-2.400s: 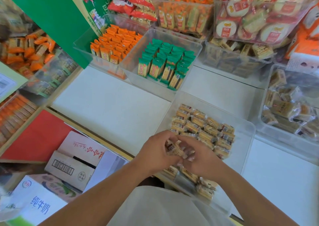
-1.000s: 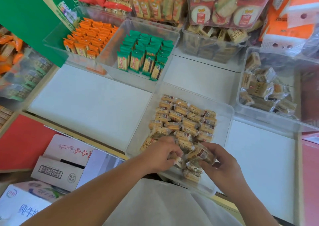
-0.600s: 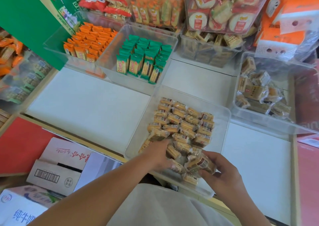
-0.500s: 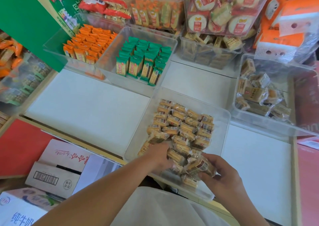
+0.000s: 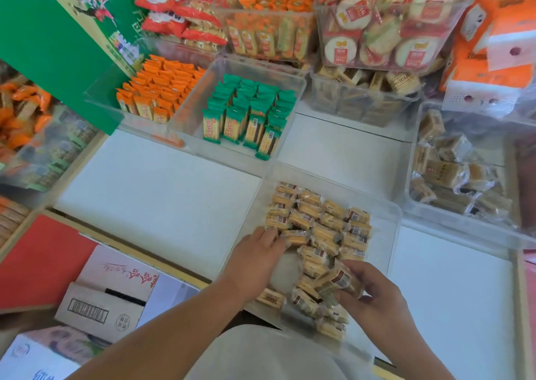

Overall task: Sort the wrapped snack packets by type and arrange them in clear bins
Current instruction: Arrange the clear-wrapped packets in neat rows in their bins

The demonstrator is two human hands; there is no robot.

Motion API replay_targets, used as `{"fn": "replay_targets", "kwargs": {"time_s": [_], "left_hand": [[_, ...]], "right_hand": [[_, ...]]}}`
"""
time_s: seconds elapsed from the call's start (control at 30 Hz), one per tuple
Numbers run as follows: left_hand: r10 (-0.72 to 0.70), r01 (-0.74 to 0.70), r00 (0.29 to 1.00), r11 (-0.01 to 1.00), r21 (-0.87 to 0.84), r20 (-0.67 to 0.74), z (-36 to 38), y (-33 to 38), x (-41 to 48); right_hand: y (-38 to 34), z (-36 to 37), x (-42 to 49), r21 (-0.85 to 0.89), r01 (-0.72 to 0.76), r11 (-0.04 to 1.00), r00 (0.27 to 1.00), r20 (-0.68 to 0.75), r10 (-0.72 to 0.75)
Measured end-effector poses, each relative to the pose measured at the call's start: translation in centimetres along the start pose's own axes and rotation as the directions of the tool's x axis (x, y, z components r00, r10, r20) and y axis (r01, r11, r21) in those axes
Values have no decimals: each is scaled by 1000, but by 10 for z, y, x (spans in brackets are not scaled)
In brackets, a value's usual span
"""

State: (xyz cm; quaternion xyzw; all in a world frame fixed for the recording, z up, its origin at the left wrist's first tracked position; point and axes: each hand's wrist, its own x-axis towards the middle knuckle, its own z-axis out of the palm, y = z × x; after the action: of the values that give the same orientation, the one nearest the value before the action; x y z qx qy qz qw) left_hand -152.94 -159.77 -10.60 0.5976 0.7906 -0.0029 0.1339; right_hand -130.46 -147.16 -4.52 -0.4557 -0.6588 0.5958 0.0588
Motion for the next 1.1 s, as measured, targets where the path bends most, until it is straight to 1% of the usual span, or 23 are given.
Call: {"fn": "replay_targets", "kwargs": {"time_s": [0.13,0.17,0.27,0.33,0.47,0.63,0.7,0.73,0.8,0.87,0.9,0.97,1.03,1.1], "left_hand": [[-6,6,1000,996,84,-4,-7,-4,7],[1,-1,1000,997,73,-2,-10,-5,7],[29,-32,997,999,39,70,-7,-8,1],[54,-55,995,998,14,80,-6,-6,-4],[50,-43,997,993,-107,64,-2,3,-2],[29,-25,983,999,-27,181,-17,29,17],[-11,22,975,999,-49,221,-14,33,20],[-25,43,978,996,-83,206,-10,33,19],[-57,98,981,970,-222,188,-3,27,12],[-64,111,985,948,-298,163,-3,18,-2],[-80,113,990,943,-314,118,-7,12,-11],[-118,92,992,921,-377,-45,-16,-4,-31],[-172,67,964,897,-437,-205,-23,-25,-54],[-195,37,936,883,-468,-294,-27,-40,-73]], "right_hand": [[-4,0,12,-11,-21,1000,1000,4,21],[-4,-1,13,-10,-30,999,1000,3,30],[-4,-9,16,5,-41,999,999,-15,41],[-3,-13,18,3,-44,999,999,-22,44],[-3,-14,18,-3,-61,998,998,-6,61],[-5,-10,16,-25,-64,998,998,-2,64],[-7,-8,14,-34,-59,998,998,8,59],[-7,-7,13,-41,-51,998,999,14,52],[-8,0,9,-58,-36,998,999,38,38],[-8,7,7,-86,-12,996,998,53,17],[-11,12,6,-97,3,995,998,56,2],[-17,25,6,-111,21,994,998,65,-14],[-24,43,8,-159,50,986,995,89,-36],[-27,64,15,-265,96,960,989,139,-60]]}}
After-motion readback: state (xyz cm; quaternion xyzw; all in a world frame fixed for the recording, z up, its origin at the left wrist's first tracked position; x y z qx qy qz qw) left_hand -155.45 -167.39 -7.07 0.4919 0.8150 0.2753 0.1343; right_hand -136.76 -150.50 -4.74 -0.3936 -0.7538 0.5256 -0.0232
